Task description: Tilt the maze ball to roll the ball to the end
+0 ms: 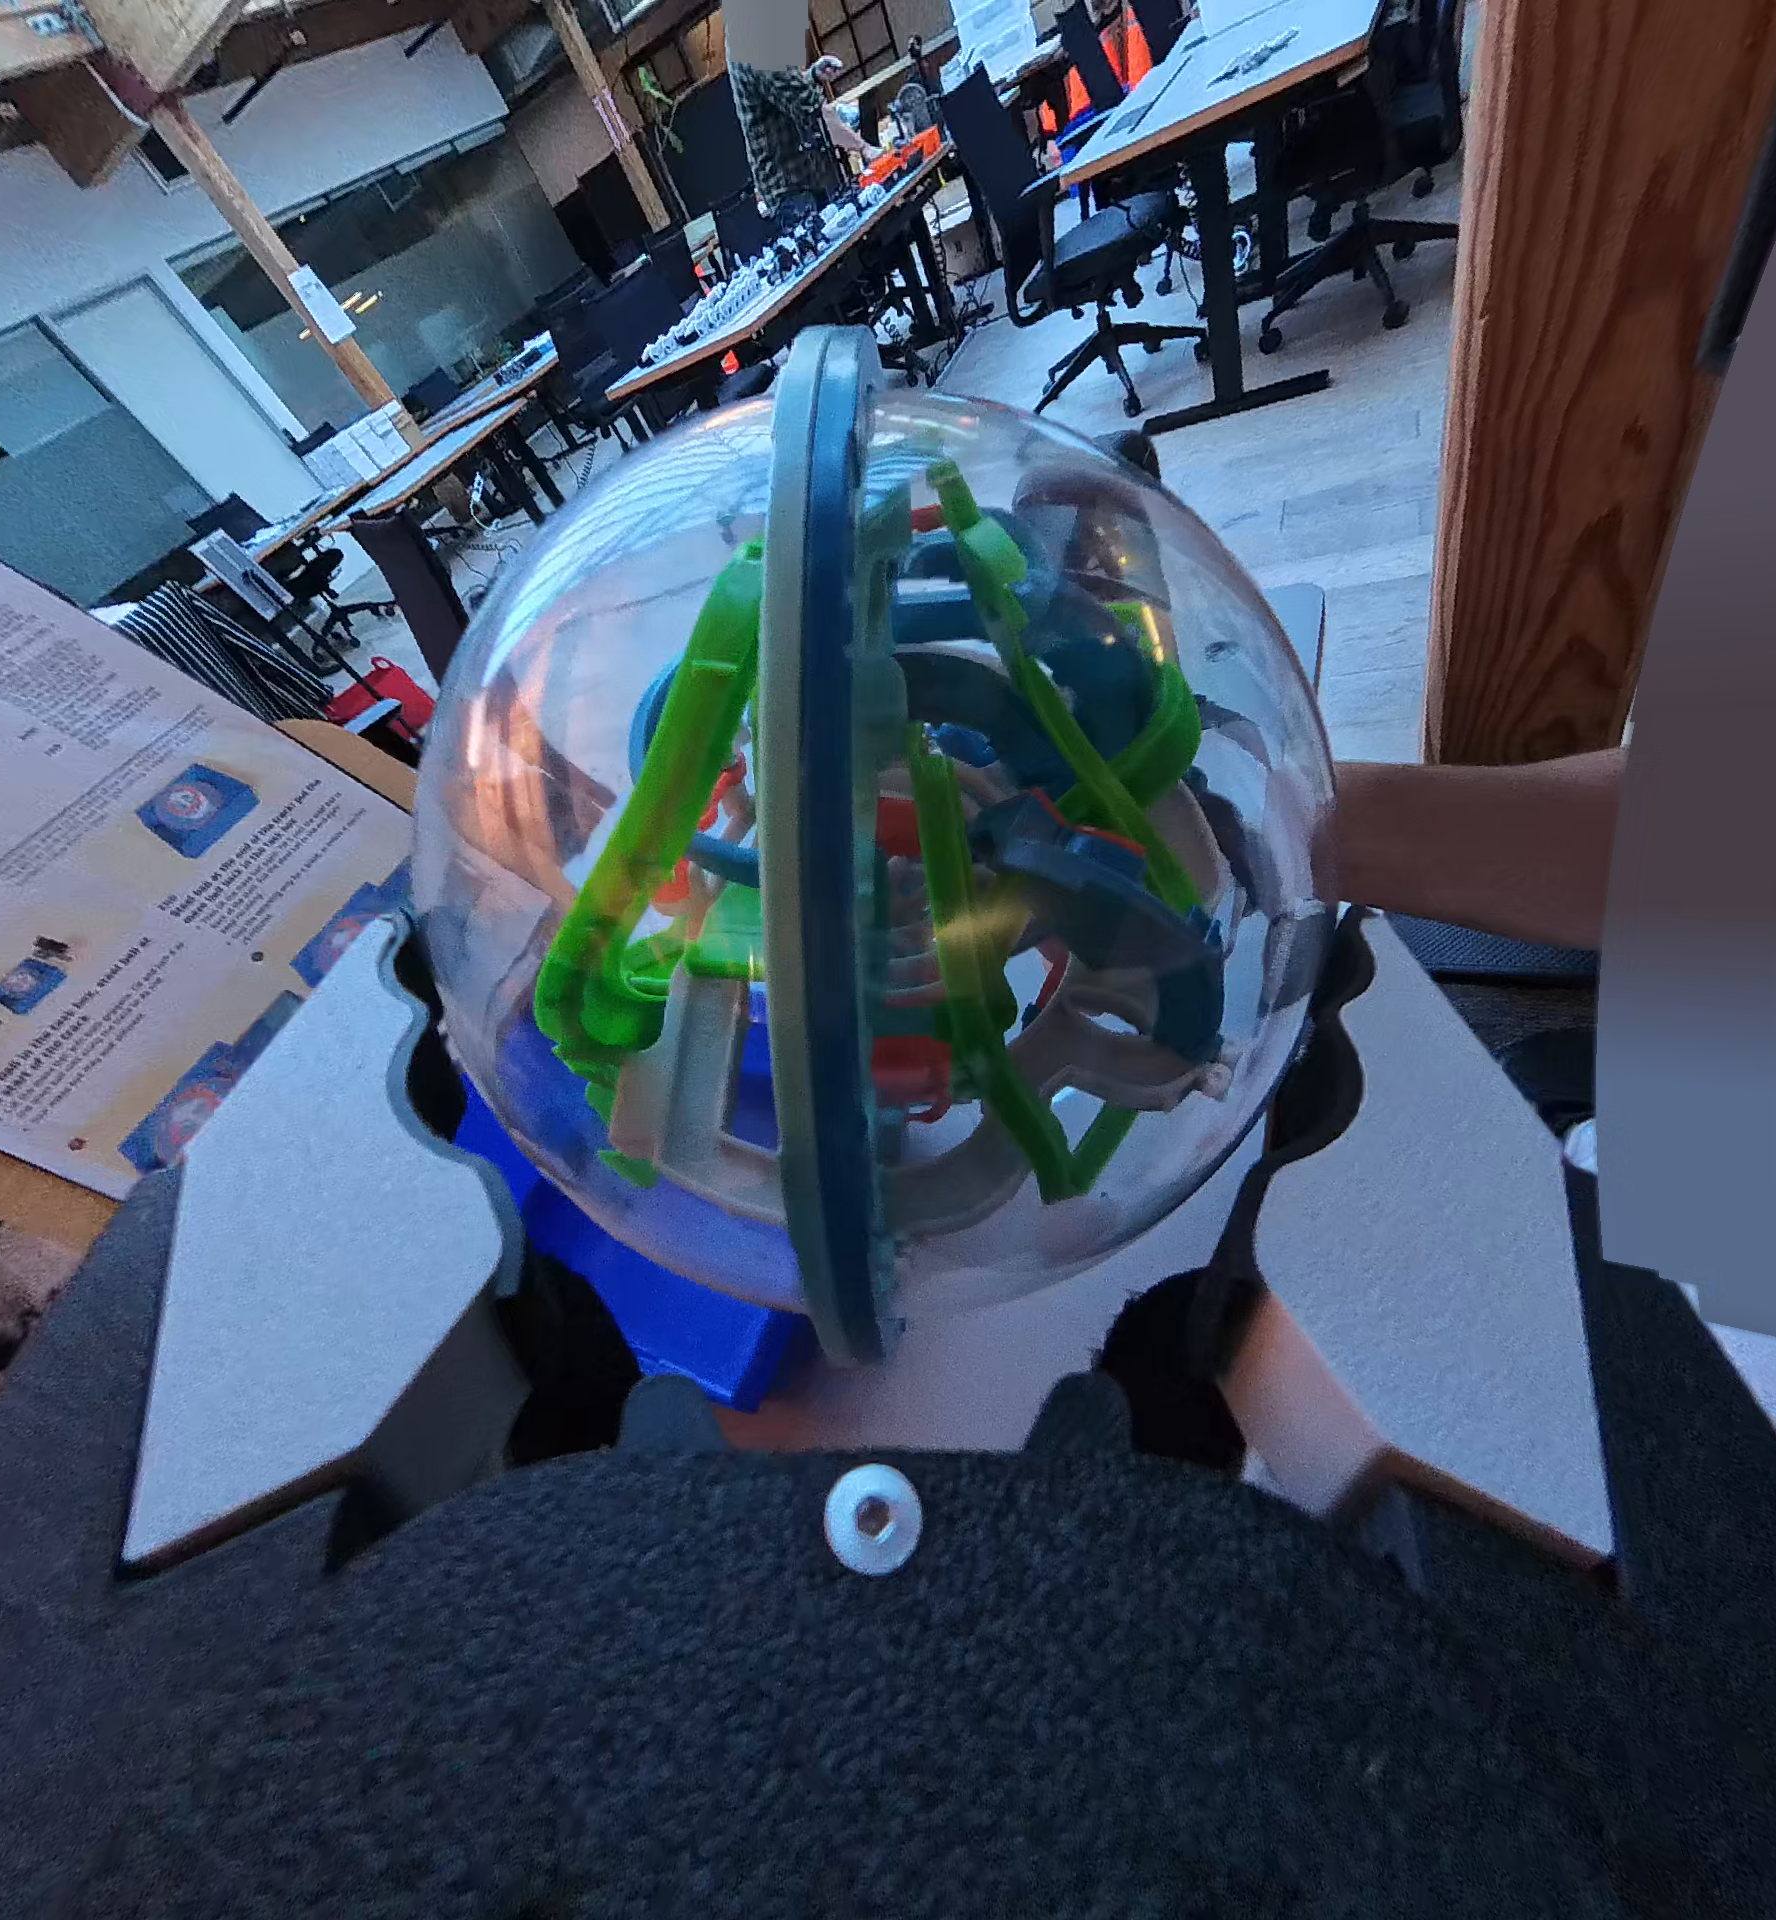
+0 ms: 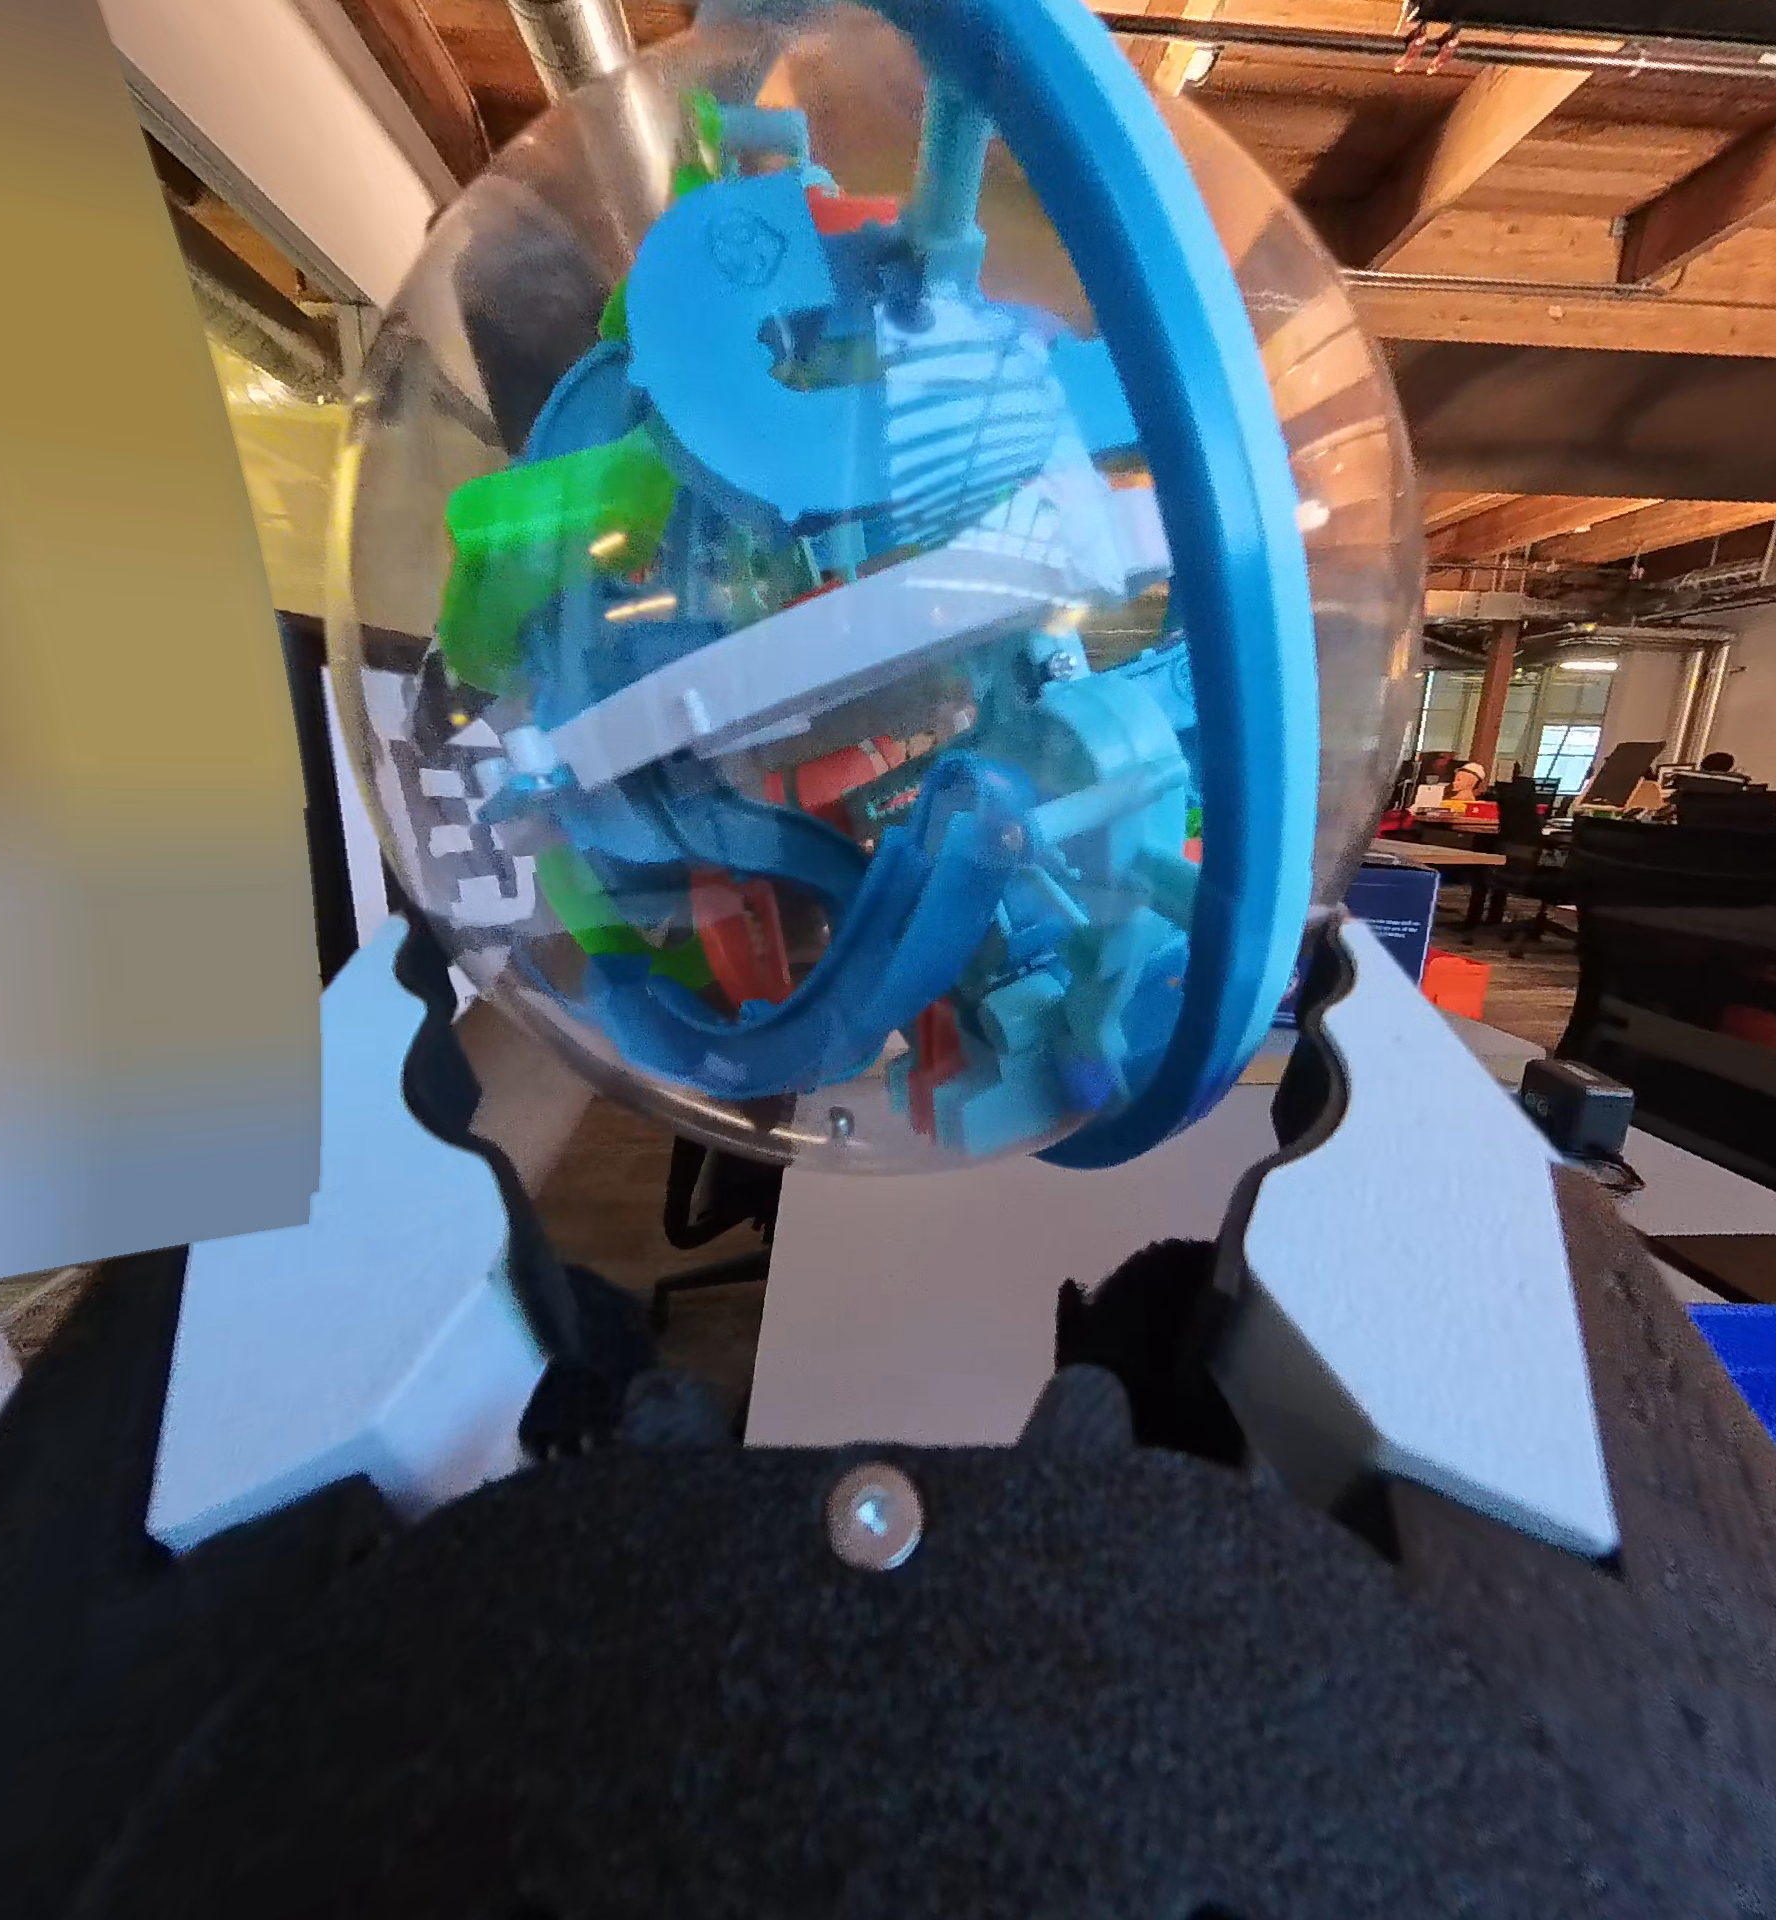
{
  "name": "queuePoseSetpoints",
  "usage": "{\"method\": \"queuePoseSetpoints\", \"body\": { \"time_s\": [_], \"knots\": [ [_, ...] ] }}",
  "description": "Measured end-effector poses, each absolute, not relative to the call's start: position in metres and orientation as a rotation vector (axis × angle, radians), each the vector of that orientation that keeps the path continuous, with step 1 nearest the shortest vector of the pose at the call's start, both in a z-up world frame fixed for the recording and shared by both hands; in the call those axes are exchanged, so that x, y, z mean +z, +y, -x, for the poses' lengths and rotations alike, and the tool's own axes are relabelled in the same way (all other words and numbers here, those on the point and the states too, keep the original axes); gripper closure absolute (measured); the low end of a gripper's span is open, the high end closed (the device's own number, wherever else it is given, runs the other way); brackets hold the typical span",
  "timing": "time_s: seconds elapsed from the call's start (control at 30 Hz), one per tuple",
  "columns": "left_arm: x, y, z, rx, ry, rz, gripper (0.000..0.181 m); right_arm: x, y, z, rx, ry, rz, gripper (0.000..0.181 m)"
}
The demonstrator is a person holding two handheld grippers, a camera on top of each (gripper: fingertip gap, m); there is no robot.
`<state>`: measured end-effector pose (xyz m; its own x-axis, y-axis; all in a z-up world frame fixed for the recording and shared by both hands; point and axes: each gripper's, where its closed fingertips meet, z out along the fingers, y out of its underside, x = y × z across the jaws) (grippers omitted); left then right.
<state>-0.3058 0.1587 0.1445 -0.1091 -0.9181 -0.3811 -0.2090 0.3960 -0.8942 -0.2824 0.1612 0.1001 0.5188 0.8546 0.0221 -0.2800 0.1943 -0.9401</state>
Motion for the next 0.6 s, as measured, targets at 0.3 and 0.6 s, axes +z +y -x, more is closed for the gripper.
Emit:
{"method": "queuePoseSetpoints", "body": {
  "time_s": [0.3, 0.6],
  "knots": [
    [0.1413, 0.1644, 0.3014, -0.859, 1.578, 1.056, 0.023, 0.0998, 0.1643, 0.2765, 0.879, -0.619, 1.109, 0.027],
    [0.1387, 0.1674, 0.3008, -0.867, 1.572, 1.090, 0.023, 0.0975, 0.1662, 0.2758, 0.902, -0.608, 1.122, 0.027]
  ]
}}
